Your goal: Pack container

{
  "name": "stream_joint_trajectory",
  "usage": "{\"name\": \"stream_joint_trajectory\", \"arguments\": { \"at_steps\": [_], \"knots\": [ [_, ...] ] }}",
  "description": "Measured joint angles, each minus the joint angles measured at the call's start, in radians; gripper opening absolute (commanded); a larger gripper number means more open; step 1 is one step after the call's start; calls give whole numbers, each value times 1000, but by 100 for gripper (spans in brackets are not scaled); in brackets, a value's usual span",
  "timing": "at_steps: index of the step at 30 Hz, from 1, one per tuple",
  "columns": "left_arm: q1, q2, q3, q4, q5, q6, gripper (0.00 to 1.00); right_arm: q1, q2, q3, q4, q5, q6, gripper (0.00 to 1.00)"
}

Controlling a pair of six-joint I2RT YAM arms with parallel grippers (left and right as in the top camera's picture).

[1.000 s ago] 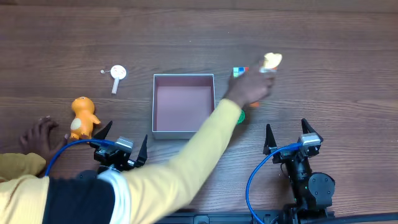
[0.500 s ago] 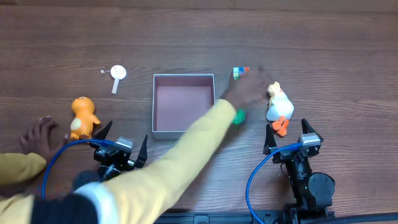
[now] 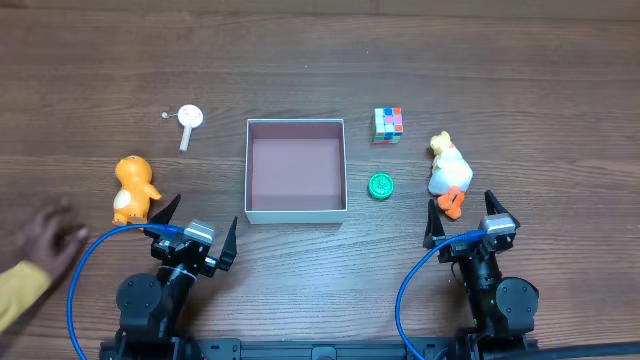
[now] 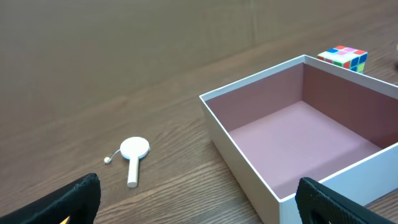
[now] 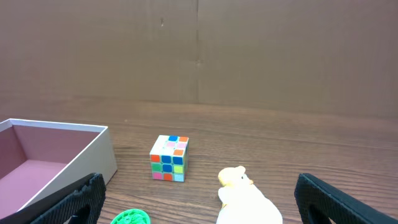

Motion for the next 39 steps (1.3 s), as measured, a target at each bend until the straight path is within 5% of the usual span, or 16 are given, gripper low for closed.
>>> {"name": "stream_joint_trajectory", "arguments": {
  "at_steps": [32,39],
  "knots": [
    [0,0,0,0,0,0,100,0,0,0,22,90,-1,100],
    [0,0,0,0,0,0,100,0,46,86,26,70,-117,100]
  ]
}}
